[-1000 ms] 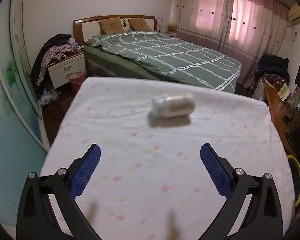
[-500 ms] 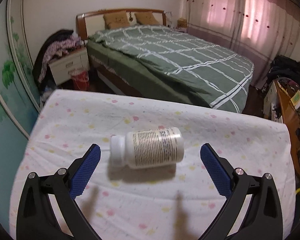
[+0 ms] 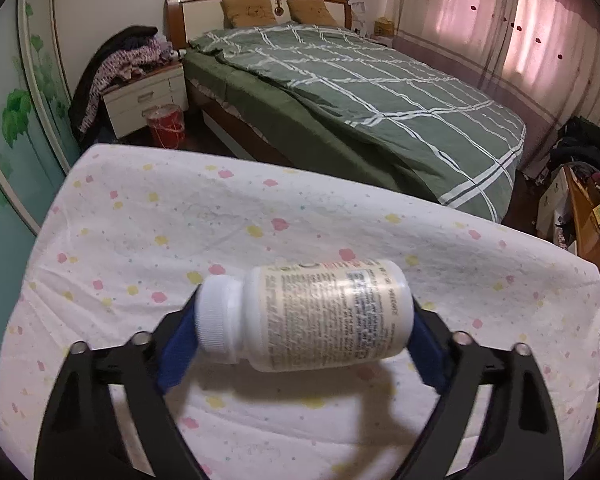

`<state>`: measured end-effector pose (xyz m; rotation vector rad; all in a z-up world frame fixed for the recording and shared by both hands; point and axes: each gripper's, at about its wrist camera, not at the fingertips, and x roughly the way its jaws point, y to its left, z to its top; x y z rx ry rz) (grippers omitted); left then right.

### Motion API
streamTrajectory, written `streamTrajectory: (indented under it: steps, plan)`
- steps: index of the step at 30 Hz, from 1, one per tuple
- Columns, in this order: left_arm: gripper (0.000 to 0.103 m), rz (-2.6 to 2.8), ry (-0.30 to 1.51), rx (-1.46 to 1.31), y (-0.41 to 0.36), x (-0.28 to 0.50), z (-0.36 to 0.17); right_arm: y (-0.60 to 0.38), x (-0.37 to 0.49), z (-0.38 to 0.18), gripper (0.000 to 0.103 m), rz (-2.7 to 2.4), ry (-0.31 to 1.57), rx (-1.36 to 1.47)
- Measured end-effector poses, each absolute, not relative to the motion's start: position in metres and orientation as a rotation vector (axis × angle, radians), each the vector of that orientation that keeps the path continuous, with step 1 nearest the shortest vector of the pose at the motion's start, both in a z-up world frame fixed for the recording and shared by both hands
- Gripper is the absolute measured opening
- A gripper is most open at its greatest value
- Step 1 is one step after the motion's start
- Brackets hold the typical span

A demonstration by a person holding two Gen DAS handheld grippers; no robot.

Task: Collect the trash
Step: 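Grasp the white pill bottle with the left gripper and lift, then carry the pill bottle over the bin and open the left gripper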

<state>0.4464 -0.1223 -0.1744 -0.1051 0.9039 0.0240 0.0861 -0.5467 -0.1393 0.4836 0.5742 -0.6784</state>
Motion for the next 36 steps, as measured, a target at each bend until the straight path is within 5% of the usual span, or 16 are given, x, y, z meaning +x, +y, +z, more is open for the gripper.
streamTrajectory:
  steps: [21, 36]
  plan:
    - [0.086, -0.197, 0.845, -0.03, -0.176, 0.357, -0.142, -0.527, 0.07, -0.133, 0.07, -0.616, 0.585, 0.426]
    - [0.086, -0.614, 0.832, 0.142, -0.364, 0.227, -0.108, -0.55, -0.025, -0.117, 0.07, -0.619, 0.57, 0.405]
